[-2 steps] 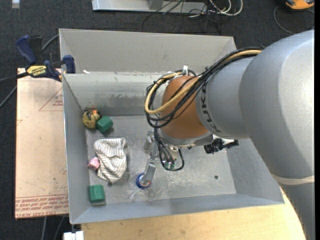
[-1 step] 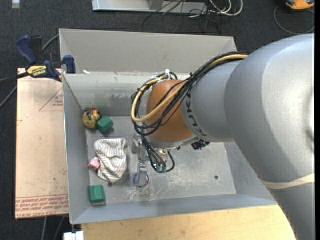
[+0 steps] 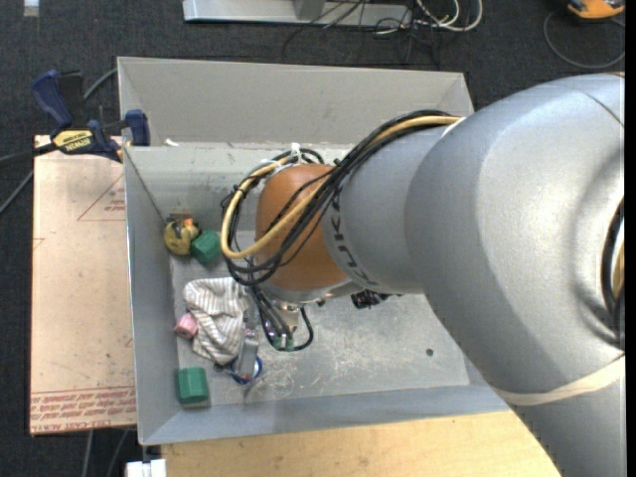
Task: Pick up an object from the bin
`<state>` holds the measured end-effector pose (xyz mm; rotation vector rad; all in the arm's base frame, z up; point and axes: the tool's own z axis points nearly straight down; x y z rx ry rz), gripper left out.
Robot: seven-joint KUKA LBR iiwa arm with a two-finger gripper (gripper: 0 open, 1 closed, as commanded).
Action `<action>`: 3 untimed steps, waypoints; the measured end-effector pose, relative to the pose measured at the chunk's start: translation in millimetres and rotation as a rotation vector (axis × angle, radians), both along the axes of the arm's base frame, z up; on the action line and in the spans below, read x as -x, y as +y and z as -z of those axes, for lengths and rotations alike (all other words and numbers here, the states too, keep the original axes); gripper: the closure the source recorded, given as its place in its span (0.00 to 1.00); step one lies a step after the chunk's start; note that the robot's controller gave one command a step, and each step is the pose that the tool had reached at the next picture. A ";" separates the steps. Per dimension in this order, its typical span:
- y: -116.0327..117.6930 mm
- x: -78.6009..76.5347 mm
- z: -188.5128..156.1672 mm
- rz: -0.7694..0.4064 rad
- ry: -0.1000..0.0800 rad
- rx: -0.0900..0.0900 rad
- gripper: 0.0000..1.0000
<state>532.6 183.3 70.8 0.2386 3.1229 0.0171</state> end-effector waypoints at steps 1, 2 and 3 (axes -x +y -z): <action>-1.5 -4.1 -0.1 0.033 0.004 0.002 0.00; 18.8 15.3 -1.9 0.060 -0.005 -0.005 1.00; 18.9 15.4 -1.8 0.060 -0.005 -0.004 1.00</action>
Offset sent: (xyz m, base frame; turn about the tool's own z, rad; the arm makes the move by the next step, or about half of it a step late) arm -0.0170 0.0170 -0.0008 0.0633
